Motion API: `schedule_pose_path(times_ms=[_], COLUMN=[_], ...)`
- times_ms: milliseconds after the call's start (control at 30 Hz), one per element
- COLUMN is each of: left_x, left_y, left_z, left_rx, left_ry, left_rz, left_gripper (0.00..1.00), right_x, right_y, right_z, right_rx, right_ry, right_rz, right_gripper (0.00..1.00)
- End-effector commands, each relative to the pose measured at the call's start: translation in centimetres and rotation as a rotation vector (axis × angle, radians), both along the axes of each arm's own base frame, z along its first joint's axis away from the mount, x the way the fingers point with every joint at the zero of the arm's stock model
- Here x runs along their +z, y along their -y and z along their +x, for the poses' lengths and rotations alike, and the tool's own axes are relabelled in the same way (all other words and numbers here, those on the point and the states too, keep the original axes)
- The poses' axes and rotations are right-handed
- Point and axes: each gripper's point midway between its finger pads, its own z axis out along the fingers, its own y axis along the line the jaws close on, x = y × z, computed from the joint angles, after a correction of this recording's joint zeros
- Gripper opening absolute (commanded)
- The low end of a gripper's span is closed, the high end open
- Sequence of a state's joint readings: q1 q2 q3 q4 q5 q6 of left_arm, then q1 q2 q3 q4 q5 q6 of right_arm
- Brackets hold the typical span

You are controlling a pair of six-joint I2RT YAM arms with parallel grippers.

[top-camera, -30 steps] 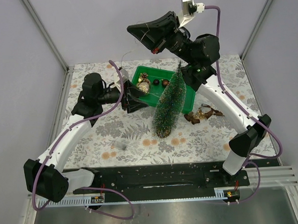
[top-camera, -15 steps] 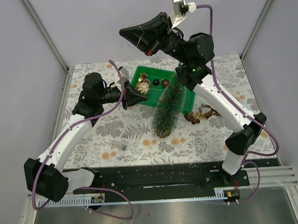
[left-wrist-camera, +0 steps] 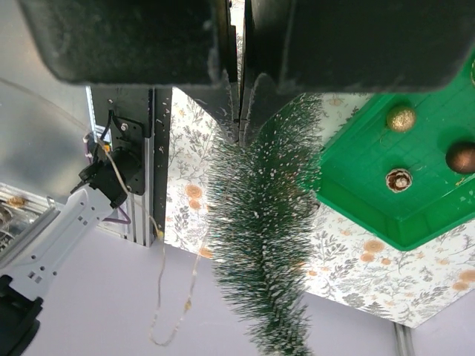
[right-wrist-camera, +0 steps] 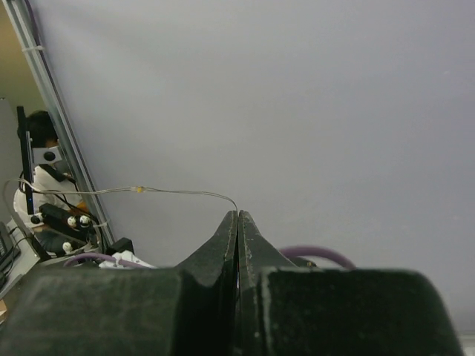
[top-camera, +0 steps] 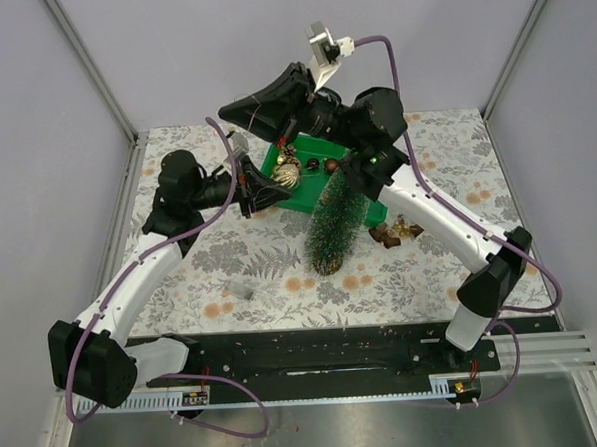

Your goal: Decorate the small christmas tree

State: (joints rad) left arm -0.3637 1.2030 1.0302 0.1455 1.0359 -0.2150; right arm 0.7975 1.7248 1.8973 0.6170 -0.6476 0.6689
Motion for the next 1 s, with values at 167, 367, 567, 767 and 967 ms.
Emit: schedule_pose_path(times_ms=[167, 367, 567, 767, 967], left_x=[2.3, 3.6, 5.4, 7.7, 9.3], left_y=[-2.3, -3.0, -4.0, -5.2, -6.1], left_z=[2.8, 3.8, 4.6, 5.0, 4.5], left_rx=[0.199, 0.255, 0.298, 0.327, 0.340], left_ry=[0.006, 0.016, 0.047, 0.097, 0.117], left_rz=[-0.099, -0.122, -0.149, -0.182, -0.196], left_gripper=[0.00, 0.00, 0.00, 0.00, 0.00], right_x=[-0.5, -4.1, -7.5, -11.6, -15.0], right_y=[4.4, 5.7, 7.2, 9.6, 15.0], right_z=[-5.6, -6.1, -6.8, -6.0, -0.4], right_rx=[-0.041, -0.090, -0.154, -0.314, -0.759], right_ry=[0.069, 0.021, 0.005, -0.017, -0.047], right_rz=[0.025, -0.031, -0.139, -0.332, -0.514], right_gripper=[0.00, 0.00, 0.00, 0.00, 0.00])
